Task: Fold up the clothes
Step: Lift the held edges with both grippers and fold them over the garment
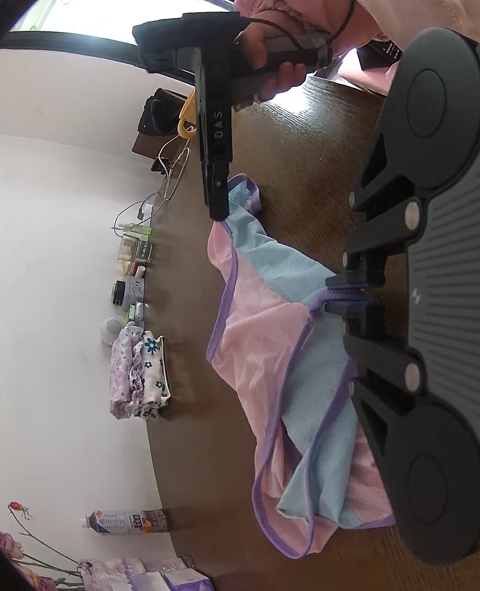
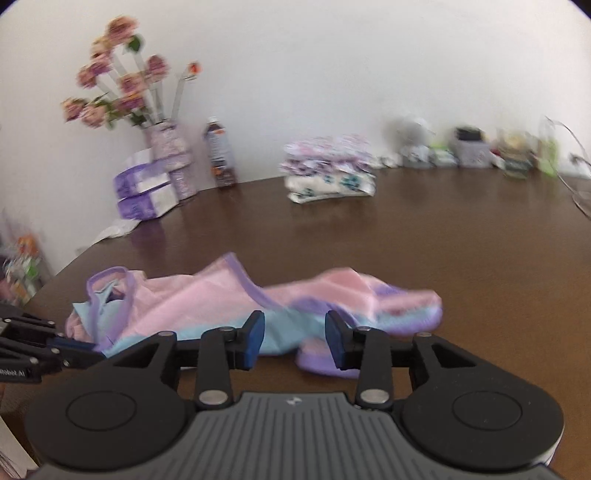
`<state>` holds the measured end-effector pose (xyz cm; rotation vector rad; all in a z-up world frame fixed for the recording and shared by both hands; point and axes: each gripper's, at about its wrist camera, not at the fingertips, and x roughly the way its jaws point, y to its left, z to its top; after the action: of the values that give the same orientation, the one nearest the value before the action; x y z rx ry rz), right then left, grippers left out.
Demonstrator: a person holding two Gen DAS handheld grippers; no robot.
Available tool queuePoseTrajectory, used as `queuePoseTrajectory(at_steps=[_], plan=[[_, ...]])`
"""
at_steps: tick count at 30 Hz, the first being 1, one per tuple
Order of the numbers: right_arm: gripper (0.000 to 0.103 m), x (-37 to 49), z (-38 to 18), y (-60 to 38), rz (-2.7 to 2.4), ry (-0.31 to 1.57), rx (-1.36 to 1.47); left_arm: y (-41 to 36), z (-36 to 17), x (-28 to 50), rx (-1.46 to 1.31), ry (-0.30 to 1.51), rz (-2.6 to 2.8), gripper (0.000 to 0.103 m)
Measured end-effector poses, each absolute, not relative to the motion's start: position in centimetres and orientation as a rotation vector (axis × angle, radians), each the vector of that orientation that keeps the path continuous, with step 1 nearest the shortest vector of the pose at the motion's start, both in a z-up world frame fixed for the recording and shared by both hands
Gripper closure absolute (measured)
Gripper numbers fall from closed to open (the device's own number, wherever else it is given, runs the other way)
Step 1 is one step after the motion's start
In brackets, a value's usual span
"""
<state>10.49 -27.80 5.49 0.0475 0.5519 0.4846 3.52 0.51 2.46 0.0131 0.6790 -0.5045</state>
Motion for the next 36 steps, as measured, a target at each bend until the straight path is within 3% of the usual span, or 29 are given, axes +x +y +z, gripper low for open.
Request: queuePoseTrajectory(at_steps=[3, 6, 8, 10, 13, 16, 17, 18, 20, 23, 36], plan=[[0.063, 13.1, 6.0, -24.9, 0.550, 0.577, -0.028, 0.9, 3.0, 3.4, -0.024, 0.663, -0.469, 0.090], [0.063, 16.1, 5.4, -22.9, 0.596, 0.657, -0.043, 1.6, 3.6, 3.8, -0.079, 0.648, -0.428, 0.073], [0.063, 17.7, 4.8, -22.0, 0.614, 0.705, -0.042, 1.9, 3.7, 4.5, -0.118, 0.657, -0.399, 0.057], [0.063, 18.7, 4.3, -21.2, 0.620, 0.733, -0.046, 1.9, 3.5, 5.3, -0.134, 0.674, -0.378, 0.056], [0.067, 18.8, 3.9, -20.8, 0.617, 0.742, -0.062, 1.4, 2.8, 6.2, -0.115, 0.712, -0.379, 0.058], [0.092, 18.4, 3.7, -20.8, 0.618, 0.741, -0.078, 1.2, 2.3, 6.8, -0.106, 0.722, -0.392, 0.062], [0.094, 18.3, 3.7, -20.8, 0.619, 0.740, -0.082, 1.2, 2.3, 7.2, -0.104, 0.724, -0.396, 0.069], [0.095, 18.2, 3.7, -20.9, 0.620, 0.738, -0.087, 1.2, 2.3, 7.5, -0.103, 0.722, -0.394, 0.072], [0.097, 17.9, 3.8, -21.3, 0.620, 0.725, -0.078, 1.3, 2.2, 8.1, -0.101, 0.721, -0.390, 0.091], [0.097, 18.1, 4.3, -21.9, 0.613, 0.700, -0.038, 1.6, 2.1, 9.1, -0.103, 0.721, -0.378, 0.099], [0.097, 15.7, 8.5, -27.1, 0.706, 0.533, 0.197, 2.4, 7.5, 5.5, -0.118, 0.525, -0.438, 0.100]])
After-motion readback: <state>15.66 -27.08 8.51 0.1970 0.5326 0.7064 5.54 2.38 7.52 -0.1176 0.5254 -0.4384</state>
